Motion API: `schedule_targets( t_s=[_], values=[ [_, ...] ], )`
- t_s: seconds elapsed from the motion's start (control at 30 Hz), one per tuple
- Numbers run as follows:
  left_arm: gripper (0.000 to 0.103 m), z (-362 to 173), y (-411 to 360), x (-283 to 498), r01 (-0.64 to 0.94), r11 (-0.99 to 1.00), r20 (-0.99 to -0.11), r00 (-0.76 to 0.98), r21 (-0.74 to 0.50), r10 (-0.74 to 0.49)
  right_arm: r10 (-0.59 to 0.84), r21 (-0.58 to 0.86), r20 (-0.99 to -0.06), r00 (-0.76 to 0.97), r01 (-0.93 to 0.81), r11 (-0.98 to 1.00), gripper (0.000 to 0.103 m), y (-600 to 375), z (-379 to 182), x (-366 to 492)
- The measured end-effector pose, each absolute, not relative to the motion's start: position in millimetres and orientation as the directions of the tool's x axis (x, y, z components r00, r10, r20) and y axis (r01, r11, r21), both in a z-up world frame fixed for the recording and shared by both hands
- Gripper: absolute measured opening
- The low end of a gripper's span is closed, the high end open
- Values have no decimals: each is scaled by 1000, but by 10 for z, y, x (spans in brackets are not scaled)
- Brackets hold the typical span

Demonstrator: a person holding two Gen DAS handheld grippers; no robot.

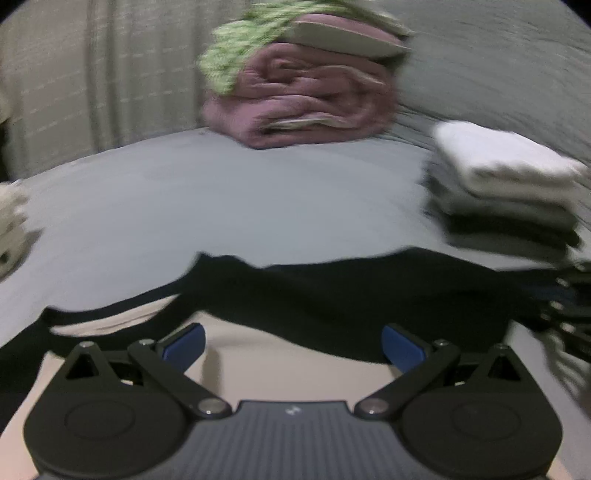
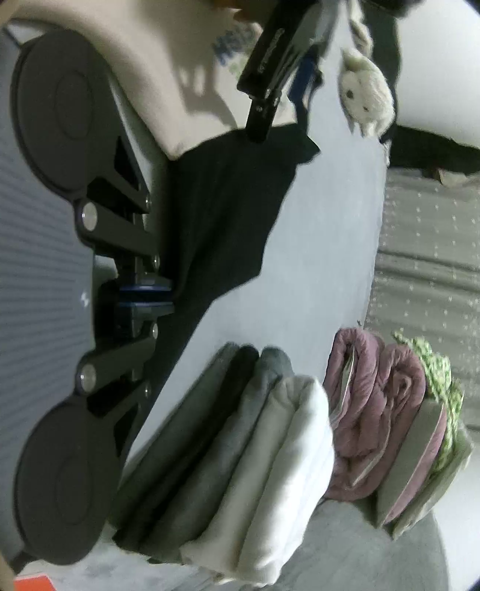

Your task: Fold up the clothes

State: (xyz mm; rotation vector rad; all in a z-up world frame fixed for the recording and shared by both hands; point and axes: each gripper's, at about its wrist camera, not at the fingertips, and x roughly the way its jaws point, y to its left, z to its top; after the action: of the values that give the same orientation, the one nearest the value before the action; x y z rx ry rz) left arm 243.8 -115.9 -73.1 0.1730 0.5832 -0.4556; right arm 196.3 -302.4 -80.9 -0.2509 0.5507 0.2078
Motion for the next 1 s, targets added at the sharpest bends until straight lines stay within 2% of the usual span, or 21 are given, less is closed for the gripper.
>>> schedule_targets(
  t_s=[0.1,0.17,0.23,0.33,0.4,0.47,0.5,0.57,0.63,0.8,1.0],
  values=[
    [102,-747,-1185,2419,492,870,-583,719,41,-379,174,-97,-537,825,-266,959,16,-3122,-777,1913],
    [102,-762,-1202,2416,501,864,-598,708,51,-376,233,7,-541,808,-273,962,39,-3235,-703,1863],
    [102,-778,-1220,2413,510,858,-612,698,61,-372,315,136,-550,773,-290,947,45,-3334,-642,1714],
    [98,-759,-1199,2385,540,841,-629,668,42,-398,488,399,-574,657,-296,868,45,-3551,-659,1615],
    [92,-717,-1184,2350,574,818,-636,643,32,-426,601,557,-573,557,-272,784,45,-3671,-764,1518],
    [81,-667,-1185,2293,609,793,-643,616,23,-455,689,671,-553,469,-240,702,45,-3766,-856,1403],
    [79,-643,-1187,2263,625,780,-646,603,18,-468,716,702,-541,441,-233,673,45,-3797,-873,1325],
    [69,-606,-1193,2209,662,749,-646,576,10,-501,762,754,-521,384,-213,622,46,-3833,-895,1200],
    [65,-592,-1198,2160,691,723,-650,552,6,-522,793,781,-515,327,-202,591,46,-3821,-926,1103],
    [65,-672,-1224,2155,708,706,-670,527,6,-522,849,832,-473,236,-198,519,44,-3706,-1042,919],
    [68,-722,-1212,2170,706,708,-667,523,-9,-530,913,897,-359,192,-200,395,37,-3518,-1198,1012]
  ],
)
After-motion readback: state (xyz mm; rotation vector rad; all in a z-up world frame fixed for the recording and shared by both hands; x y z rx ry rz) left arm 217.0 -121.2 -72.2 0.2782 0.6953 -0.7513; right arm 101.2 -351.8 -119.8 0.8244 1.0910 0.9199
